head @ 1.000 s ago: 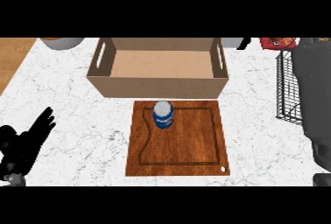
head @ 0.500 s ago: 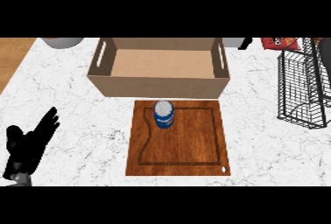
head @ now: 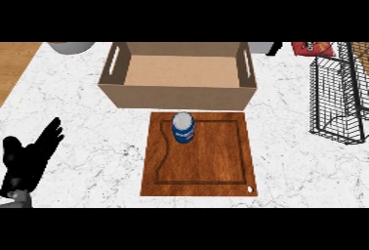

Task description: Pick the sweet potato from the cutting board and place it in the tiered basket

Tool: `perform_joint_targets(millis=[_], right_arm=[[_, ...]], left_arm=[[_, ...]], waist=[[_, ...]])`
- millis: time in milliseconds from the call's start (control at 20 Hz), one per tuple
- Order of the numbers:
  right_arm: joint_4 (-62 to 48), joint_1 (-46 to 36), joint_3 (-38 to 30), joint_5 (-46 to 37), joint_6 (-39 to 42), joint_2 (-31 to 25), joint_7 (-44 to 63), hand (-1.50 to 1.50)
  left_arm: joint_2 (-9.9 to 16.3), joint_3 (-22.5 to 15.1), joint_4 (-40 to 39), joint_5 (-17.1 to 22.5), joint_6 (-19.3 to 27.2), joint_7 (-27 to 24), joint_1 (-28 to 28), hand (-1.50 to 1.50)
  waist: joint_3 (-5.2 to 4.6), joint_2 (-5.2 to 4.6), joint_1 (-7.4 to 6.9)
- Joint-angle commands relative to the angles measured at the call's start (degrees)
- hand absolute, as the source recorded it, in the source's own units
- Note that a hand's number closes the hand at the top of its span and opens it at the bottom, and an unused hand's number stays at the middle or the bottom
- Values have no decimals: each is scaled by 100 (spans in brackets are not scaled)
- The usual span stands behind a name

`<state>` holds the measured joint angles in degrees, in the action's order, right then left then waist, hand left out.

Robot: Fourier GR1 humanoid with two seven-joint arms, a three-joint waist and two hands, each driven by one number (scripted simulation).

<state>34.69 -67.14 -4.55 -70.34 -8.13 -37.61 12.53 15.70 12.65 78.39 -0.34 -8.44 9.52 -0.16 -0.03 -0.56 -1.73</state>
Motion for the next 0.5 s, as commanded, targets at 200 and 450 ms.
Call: perform_joint_targets(millis=[200,450], right_arm=[[-1007,-398,154,-398,114,-302,-668,150],[-1539,-641,-37,-337,618,-316,-427,150]], left_arm=[[-157,-140,93,-164,44,-166,261,0],[-149,-94,231,-107,65,20,169,0]], waist=[[3,2,-6],[4,-11,-26]])
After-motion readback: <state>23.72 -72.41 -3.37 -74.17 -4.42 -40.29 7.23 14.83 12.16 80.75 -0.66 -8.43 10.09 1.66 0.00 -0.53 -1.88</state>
